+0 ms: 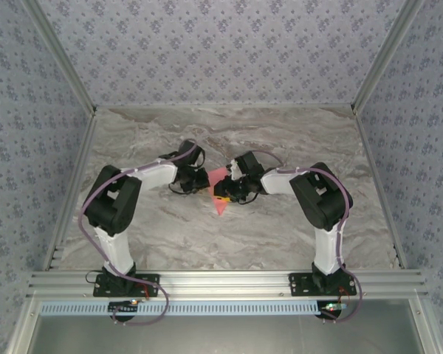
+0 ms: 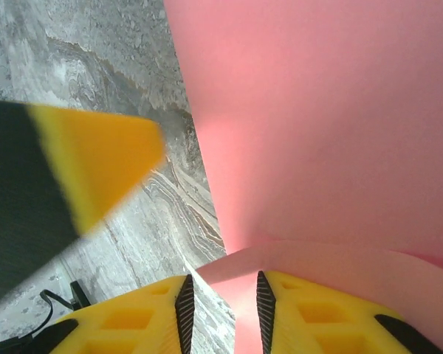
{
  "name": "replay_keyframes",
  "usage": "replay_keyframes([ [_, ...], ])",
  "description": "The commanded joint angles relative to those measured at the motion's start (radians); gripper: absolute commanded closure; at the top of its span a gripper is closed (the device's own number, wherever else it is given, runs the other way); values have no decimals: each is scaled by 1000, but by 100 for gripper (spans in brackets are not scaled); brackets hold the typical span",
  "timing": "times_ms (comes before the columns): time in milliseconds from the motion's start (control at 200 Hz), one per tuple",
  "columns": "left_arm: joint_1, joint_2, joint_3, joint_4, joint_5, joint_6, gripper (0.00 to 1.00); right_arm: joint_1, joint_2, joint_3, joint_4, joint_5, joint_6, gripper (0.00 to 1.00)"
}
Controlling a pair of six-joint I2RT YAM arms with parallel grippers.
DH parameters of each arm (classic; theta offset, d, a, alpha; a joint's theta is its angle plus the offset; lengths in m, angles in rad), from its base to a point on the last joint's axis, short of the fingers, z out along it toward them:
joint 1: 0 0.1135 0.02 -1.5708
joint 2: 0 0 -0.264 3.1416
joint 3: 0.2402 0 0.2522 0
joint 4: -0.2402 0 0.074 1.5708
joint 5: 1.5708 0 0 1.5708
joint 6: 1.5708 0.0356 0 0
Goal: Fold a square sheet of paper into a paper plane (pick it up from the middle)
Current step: Third fold the triangle at the center of the table.
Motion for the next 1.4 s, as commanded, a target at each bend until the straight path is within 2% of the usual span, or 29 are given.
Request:
replay_keyframes([
  [0, 33, -107, -39, -39, -36, -28, 86, 4, 40, -17, -78, 84, -23, 67],
  [135, 33, -163, -94, 41, 34, -18, 86, 4, 36, -23, -81, 90, -30, 70],
  [275, -5, -165, -84, 84, 105, 16, 88, 4, 35, -25, -105, 105, -46, 89],
  [415, -49, -112, -63, 104, 132, 14, 92, 3, 34, -26, -141, 132, -71, 100],
  [590, -81, -29, -42, 129, 151, -2, 100, 1, 32, -33, -144, 138, -73, 100],
  [874, -87, 33, -28, 109, 130, -6, 100, 1, 27, -32, -144, 139, -71, 100],
  [1069, -87, 9, -48, 87, 103, -6, 100, -2, 26, -35, -135, 139, -64, 100],
  [1394, -87, -9, -70, 110, 119, -15, 100, -1, 28, -34, -136, 138, -62, 100],
])
